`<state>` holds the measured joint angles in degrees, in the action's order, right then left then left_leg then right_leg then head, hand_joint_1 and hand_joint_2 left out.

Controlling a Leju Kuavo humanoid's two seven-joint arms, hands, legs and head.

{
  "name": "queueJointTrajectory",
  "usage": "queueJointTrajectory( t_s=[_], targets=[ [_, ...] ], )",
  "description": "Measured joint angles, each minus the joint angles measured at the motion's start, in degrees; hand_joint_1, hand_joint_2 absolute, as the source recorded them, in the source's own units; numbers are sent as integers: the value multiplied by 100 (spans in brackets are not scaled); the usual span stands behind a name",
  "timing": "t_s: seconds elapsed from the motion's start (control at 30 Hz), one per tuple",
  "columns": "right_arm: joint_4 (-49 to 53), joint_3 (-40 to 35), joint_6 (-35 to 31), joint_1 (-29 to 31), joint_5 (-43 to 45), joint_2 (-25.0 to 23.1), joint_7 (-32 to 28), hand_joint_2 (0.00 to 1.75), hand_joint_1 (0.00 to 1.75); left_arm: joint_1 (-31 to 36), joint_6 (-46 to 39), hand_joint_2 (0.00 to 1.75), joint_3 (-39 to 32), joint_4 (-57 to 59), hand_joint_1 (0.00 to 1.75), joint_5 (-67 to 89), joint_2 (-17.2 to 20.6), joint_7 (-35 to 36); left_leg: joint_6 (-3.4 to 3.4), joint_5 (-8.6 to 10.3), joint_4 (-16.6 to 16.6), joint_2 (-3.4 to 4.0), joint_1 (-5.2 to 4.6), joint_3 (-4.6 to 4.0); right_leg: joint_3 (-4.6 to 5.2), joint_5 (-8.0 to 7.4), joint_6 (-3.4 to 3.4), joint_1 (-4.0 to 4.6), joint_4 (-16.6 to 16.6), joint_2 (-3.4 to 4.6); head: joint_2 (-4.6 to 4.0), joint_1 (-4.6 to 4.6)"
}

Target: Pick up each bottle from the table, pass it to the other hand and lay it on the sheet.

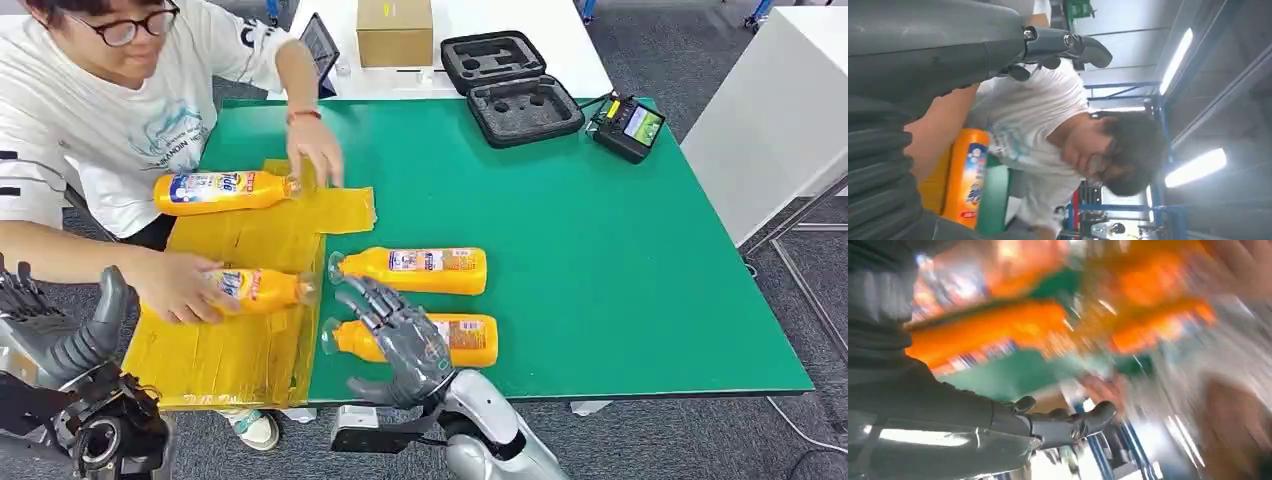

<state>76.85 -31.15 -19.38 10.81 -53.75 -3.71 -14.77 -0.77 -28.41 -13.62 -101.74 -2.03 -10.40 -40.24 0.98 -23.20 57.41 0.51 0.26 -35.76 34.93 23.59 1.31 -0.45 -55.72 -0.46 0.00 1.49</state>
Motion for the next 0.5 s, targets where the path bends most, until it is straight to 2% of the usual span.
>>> queueJointTrajectory(
  t_s=[0.13,0.37,0.5],
  targets=[
    [6,18,755,-2,-219,281,672,175,0,-215,111,175,-102,0,0,-63,-81,0,1,1,1,0,-2,0,-1,-1,1,0,0,0,0,0],
    [41,81,1184,134,-363,596,1121,175,0,-374,219,175,-223,39,0,-50,-175,0,2,0,2,0,-3,-2,-1,-2,3,-1,0,-1,0,0],
    [-83,160,1278,302,-358,677,1173,175,0,-435,212,175,-229,72,0,-13,-221,0,1,1,2,-1,-2,-2,-1,-2,3,-1,0,-1,0,0]
  ],
)
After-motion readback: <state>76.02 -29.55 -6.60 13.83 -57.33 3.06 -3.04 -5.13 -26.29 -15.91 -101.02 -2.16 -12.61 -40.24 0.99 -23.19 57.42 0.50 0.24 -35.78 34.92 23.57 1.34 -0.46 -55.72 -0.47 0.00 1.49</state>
